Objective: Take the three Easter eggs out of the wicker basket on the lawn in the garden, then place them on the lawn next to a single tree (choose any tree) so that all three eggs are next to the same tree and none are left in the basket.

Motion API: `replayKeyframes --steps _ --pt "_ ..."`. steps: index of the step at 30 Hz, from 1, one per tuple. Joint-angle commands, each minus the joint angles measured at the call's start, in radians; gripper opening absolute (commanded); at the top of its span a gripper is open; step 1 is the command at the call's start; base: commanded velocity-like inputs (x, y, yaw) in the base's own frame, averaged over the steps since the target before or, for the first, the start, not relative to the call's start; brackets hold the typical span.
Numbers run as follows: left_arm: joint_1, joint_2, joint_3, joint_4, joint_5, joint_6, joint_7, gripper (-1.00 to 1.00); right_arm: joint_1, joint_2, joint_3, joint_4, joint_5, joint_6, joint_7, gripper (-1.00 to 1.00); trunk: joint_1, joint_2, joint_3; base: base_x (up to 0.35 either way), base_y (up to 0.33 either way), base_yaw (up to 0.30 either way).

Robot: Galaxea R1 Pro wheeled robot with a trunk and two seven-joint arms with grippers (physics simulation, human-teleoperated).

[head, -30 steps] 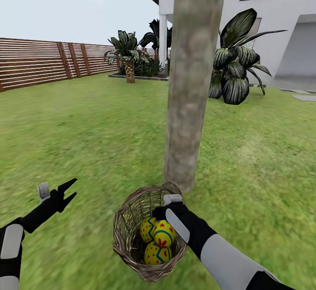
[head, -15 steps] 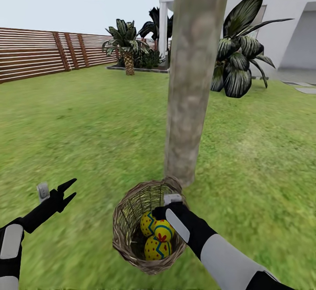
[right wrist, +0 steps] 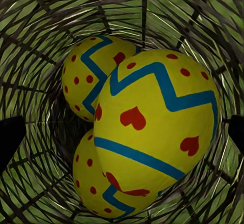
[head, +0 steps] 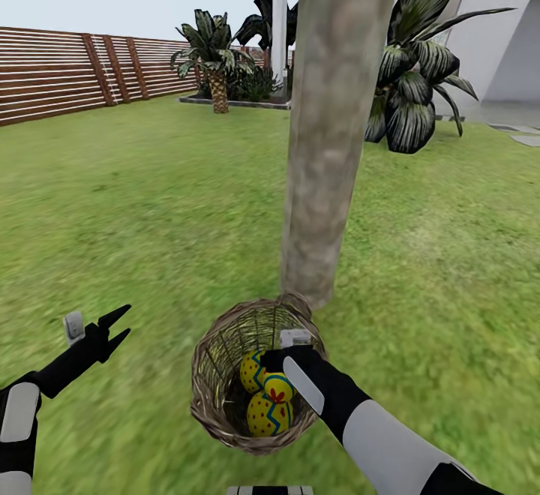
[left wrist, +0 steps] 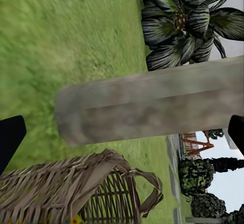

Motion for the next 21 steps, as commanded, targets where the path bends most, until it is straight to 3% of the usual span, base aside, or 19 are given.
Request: replayKeyframes --steps 1,7,21 --pt "0.000 -0.001 0.002 0.000 -0.002 0.005 -0.004 1.00 -0.001 0.000 0.003 -0.001 -0.009 0.001 -0.010 1.00 0.000 0.000 -0.001 0.000 0.000 0.000" --pt "-0.001 -0.001 0.001 0.000 -0.002 0.005 -0.004 1.00 -0.001 0.000 0.003 0.001 -0.005 -0.001 -0.012 1.00 0.000 0.000 -0.001 0.000 0.000 0.000" --pt "0.000 -0.001 0.000 0.000 -0.002 0.005 -0.004 1.00 -0.001 0.000 0.003 0.006 -0.005 -0.045 -0.043 1.00 0.003 -0.002 -0.032 0.000 0.000 0.000"
